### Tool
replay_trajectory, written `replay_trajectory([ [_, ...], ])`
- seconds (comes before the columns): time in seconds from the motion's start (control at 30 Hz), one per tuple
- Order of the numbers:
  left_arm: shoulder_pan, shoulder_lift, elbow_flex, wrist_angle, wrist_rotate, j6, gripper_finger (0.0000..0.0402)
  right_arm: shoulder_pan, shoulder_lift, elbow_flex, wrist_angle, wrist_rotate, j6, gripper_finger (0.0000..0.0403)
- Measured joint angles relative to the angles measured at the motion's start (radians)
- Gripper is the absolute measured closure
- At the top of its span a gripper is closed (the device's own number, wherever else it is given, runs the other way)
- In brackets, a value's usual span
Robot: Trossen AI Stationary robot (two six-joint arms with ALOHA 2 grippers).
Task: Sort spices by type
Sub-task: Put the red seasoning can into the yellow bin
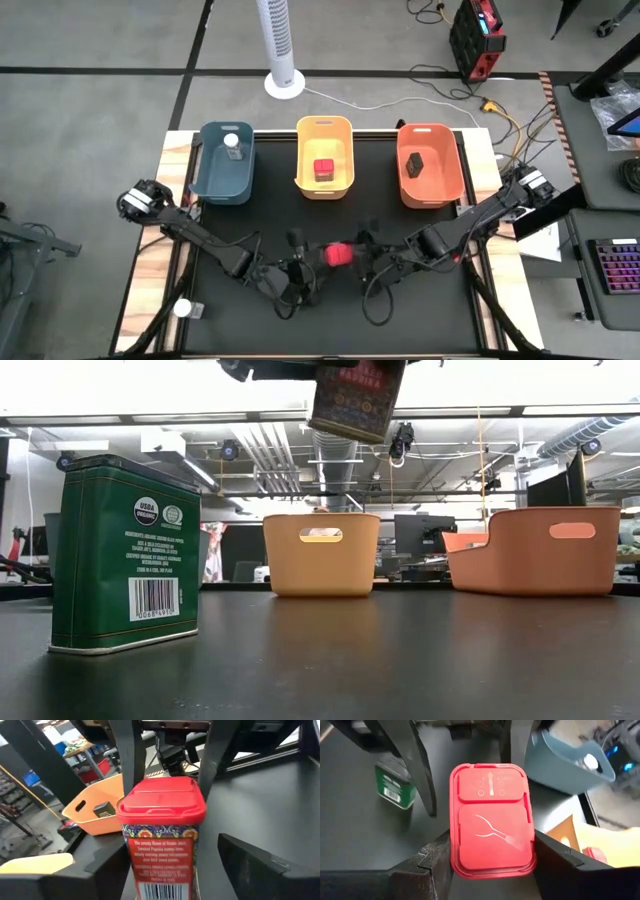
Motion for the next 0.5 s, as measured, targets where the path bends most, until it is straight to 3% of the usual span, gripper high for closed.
replay_trajectory([
  [0.3,-0.029,-0.121,0.000,-0.219,-0.110,-0.042,0.0111,-0.139,-0.011,0.125,-0.300,-0.015,0.042,0.0197],
  [0.5,-0.051,-0.204,0.000,-0.345,-0.186,-0.093,0.0117,-0.346,-0.011,0.208,-0.317,-0.202,-0.111,0.0197],
])
